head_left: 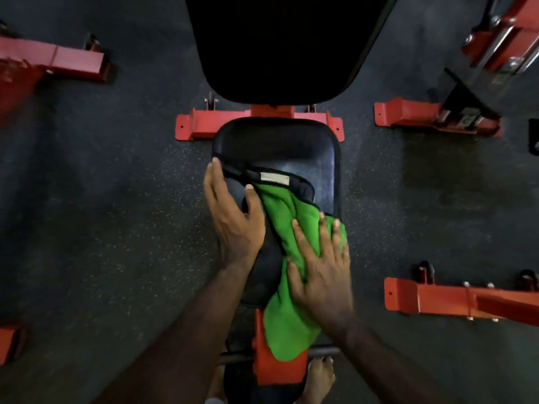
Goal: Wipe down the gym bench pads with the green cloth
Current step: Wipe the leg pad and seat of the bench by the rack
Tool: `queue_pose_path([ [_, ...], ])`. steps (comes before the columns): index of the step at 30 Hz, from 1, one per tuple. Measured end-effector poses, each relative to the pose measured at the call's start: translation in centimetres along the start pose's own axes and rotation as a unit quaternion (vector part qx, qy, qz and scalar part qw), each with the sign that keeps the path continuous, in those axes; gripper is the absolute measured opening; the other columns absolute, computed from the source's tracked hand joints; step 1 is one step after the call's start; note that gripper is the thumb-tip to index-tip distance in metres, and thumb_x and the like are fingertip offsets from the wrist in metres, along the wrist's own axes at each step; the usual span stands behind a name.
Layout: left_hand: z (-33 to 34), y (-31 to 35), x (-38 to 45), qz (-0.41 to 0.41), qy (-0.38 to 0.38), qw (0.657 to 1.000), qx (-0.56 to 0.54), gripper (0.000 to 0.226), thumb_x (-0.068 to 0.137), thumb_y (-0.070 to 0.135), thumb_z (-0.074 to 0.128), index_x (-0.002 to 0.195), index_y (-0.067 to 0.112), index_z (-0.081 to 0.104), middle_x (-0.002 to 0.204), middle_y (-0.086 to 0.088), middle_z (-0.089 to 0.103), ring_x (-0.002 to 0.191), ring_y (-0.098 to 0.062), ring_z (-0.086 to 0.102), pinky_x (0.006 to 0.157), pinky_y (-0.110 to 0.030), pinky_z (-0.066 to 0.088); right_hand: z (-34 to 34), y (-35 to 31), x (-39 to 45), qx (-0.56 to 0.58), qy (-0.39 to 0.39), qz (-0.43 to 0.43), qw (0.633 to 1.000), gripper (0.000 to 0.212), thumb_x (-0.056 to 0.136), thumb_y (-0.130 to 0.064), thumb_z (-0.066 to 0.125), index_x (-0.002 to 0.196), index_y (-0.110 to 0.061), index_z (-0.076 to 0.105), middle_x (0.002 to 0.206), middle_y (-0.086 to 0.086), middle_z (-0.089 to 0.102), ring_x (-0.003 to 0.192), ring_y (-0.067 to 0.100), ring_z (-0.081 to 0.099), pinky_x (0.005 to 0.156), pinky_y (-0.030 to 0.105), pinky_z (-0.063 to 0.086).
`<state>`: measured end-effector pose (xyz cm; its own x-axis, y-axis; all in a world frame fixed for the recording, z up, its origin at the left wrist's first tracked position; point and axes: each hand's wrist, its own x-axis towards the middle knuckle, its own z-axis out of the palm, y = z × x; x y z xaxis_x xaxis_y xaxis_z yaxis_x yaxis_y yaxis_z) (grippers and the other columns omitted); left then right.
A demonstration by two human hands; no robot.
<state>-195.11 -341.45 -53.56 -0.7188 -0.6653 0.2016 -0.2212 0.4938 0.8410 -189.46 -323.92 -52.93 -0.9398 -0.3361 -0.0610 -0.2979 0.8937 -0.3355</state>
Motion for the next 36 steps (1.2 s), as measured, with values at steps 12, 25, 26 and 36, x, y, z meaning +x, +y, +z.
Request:
queue_pose_path([
  [12, -4.4, -5.0, -4.9, -0.403, -0.029, 0.895, -0.186, 0.046, 0.108, 0.046, 0.044, 0.09, 0.015, 0.073, 0.091, 0.005, 0.072, 0.083, -0.011, 0.064, 0.081, -0.035, 0.052, 0.6, -4.8, 3.0, -0.023, -0.046, -0.062, 0.997, 0.068, 0.102, -0.047, 0.043, 0.164, -0.039, 0.019, 0.173, 0.015, 0.009, 0.161, 0.032, 0.0, 0.129, 0.053, 0.009],
  [25, -7.5, -4.8, -4.8, -0.549, -0.119, 0.751, -0.347, 0.029, 0.106, 0.029, 0.056, 0.121, 0.012, 0.073, 0.117, -0.009, 0.077, 0.114, -0.025, 0.071, 0.102, -0.041, 0.055, 1.6, -7.4, 5.5, -0.028, -0.065, -0.125, 0.99, 0.068, 0.103, -0.042, 0.045, 0.165, -0.033, 0.02, 0.172, 0.018, 0.009, 0.161, 0.032, 0.003, 0.13, 0.049, 0.01],
  [26, -7.5, -4.8, -4.8, -0.561, -0.11, 0.743, -0.348, 0.027, 0.106, 0.024, 0.055, 0.122, 0.011, 0.072, 0.119, -0.009, 0.076, 0.115, -0.025, 0.07, 0.101, -0.04, 0.055, 1.2, -6.9, 4.5, -0.038, -0.105, -0.191, 0.975, 0.069, 0.103, -0.043, 0.046, 0.165, -0.035, 0.018, 0.173, 0.015, 0.004, 0.161, 0.03, -0.001, 0.13, 0.048, 0.007],
  [36, -7.4, -4.9, -5.4, -0.591, -0.132, 0.685, -0.405, 0.036, 0.104, 0.033, 0.05, 0.127, 0.015, 0.072, 0.123, -0.012, 0.074, 0.115, -0.028, 0.07, 0.102, -0.046, 0.055, 3.5, -11.4, 10.7, 0.012, -0.017, -0.049, 0.999, 0.07, 0.096, -0.035, 0.051, 0.163, -0.03, 0.03, 0.171, 0.017, 0.015, 0.159, 0.034, 0.01, 0.129, 0.05, 0.014],
])
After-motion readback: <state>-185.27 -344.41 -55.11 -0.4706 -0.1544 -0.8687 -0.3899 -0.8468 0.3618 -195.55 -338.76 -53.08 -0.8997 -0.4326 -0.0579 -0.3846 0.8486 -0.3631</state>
